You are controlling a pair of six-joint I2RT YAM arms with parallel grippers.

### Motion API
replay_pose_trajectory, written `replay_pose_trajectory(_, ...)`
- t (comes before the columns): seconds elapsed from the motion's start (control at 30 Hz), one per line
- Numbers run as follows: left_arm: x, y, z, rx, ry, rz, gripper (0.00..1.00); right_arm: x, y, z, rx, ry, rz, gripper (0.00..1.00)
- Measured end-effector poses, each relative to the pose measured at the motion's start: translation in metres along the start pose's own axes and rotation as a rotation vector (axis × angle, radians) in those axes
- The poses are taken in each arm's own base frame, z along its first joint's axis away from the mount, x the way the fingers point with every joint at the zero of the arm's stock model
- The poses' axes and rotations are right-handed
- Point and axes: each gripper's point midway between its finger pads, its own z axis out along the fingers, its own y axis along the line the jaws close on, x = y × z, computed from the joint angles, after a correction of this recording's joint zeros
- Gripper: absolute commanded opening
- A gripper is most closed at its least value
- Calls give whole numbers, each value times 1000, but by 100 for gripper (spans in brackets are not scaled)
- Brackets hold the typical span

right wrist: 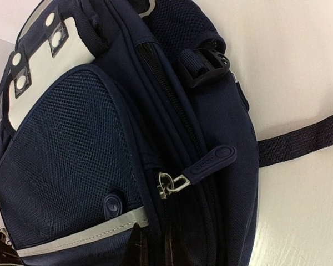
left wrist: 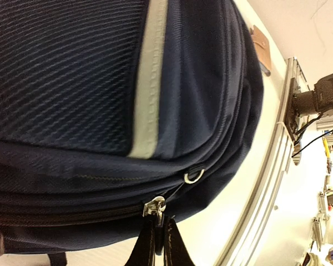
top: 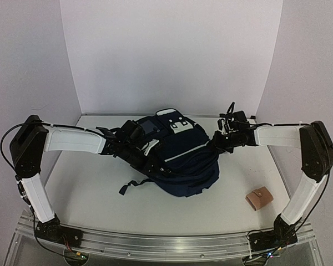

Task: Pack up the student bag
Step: Zip the student bag at the center of the board.

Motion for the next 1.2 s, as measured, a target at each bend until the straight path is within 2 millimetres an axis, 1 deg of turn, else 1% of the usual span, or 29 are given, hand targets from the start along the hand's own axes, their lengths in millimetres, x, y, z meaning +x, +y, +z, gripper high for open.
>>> replay_pose_trajectory(0.13,-9,-25,7,50,-8,-10,0,-3,-1,2,3,-16,9,0)
replay_pose_trajectory(0.33,-16,-56,37,129,17,-9,1,-7,-1,2,14,-36,13,0)
replay_pose_trajectory(0.4,-16,-58,42,139,17,-25,4,-7,-1,2,18,-39,12,0)
replay_pose_trajectory(0.43,-17,-58,42,140,15,-37,9,-7,-1,2,19,-40,12,1)
replay_pose_trajectory(0.47,-18,-59,42,142,12,-47,17,-7,-1,2,20,-41,13,6)
replay_pose_trajectory(0.57,-22,-62,43,154,-3,-80,38,-8,-1,2,19,-47,16,32)
replay_pose_trajectory(0.6,-22,-64,43,159,-7,-85,43,-8,0,1,22,-51,21,40)
replay_pose_trajectory(0.67,-20,-68,42,164,-16,-103,50,-9,0,-4,30,-64,22,54)
replay_pose_trajectory(0.73,-17,-69,38,160,-24,-119,55,-11,3,-15,41,-83,12,64)
replay_pose_trajectory(0.8,-13,-64,28,139,-42,-149,60,-13,10,-32,51,-108,-2,67)
replay_pose_trajectory(0.83,-11,-60,22,122,-58,-169,60,-14,14,-40,54,-120,-10,67)
replay_pose_trajectory(0.87,-10,-54,14,107,-74,-192,61,-15,21,-49,51,-136,-18,67)
replay_pose_trajectory(0.93,-12,-37,-5,65,-127,-255,62,-14,38,-68,40,-165,-35,62)
replay_pose_trajectory(1.0,-17,-17,-22,33,-184,-321,66,-5,59,-81,14,-176,-55,58)
replay_pose_trajectory(1.07,-22,5,-35,9,-246,-396,67,12,84,-90,-29,-163,-72,52)
replay_pose_trajectory(1.13,-26,23,-41,-6,-296,-453,67,38,107,-92,-71,-126,-81,48)
replay_pose_trajectory(1.17,-26,30,-43,-13,-314,-479,67,51,116,-93,-85,-103,-81,47)
replay_pose_trajectory(1.2,-27,32,-42,-10,-323,-497,67,66,123,-92,-94,-75,-82,46)
